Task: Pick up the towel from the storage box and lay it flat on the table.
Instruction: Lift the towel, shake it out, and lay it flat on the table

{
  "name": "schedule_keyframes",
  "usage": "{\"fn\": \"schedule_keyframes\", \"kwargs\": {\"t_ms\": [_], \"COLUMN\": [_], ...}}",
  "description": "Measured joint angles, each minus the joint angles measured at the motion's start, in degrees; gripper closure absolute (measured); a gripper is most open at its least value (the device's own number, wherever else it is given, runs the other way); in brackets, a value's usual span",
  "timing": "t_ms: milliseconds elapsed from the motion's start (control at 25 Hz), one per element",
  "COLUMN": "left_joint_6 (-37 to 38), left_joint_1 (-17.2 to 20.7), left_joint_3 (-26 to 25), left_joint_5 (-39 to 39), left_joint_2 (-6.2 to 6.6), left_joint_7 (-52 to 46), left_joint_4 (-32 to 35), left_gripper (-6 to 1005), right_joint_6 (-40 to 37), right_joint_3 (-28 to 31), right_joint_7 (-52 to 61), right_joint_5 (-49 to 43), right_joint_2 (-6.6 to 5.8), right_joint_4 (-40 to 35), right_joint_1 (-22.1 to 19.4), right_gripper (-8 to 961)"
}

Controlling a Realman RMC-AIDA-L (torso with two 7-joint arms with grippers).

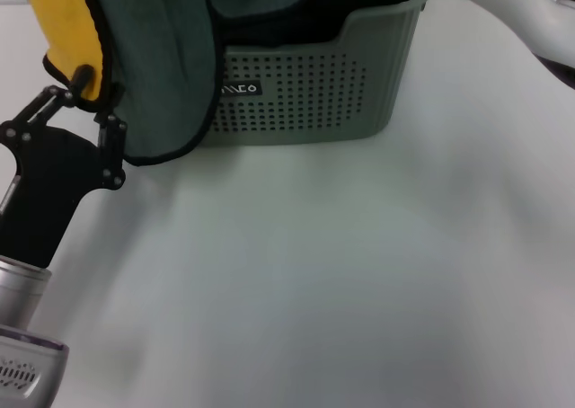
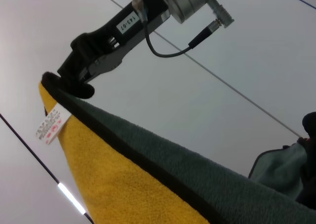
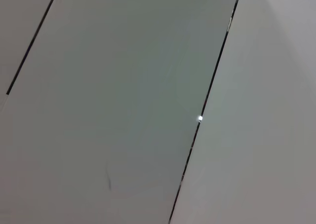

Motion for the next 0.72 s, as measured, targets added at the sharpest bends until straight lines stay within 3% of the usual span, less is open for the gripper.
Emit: {"fn": "schedule_keyframes", "kwargs": {"t_ms": [240,400,560,600,640,720], "left_joint_6": [-0.93,-0.71,0.7,1.75,1.75,2.42], "left_joint_1": [0.0,0.01,0.34,1.22,1.22,2.62], "left_joint_3": [-0.54,-0.74,-0.41,0.32,0.32,2.05], "left_joint_5": [-0.56,-2.16,-2.71,-1.98,-1.98,-0.31], "left_joint_2": [0.07,0.09,0.42,0.64,0.64,0.74], "left_joint_7": [-2.76,-7.57,-17.57,-26.62,-26.62,-38.3], "left_joint_4": [-0.06,-0.03,1.0,4.06,4.06,9.87], "left_gripper": [834,929,963,966,969,973], "right_joint_6": [-0.82,-1.91,-1.93,-1.79,-1.61,-1.4], "right_joint_3": [-0.11,-0.11,-0.55,-0.84,-1.3,-1.79], "right_joint_7": [-0.04,-0.05,0.05,0.08,0.21,0.51], "right_joint_5": [-0.07,-0.08,-0.07,-0.08,-0.08,-0.07], "right_joint_2": [-0.02,-0.04,-0.31,-0.37,-0.55,-0.85], "right_joint_4": [-0.28,-0.91,-1.81,-1.89,-2.04,-2.17], "right_joint_1": [-0.99,-2.74,-5.0,-5.47,-6.1,-6.87], "right_gripper": [889,887,885,885,884,883]}}
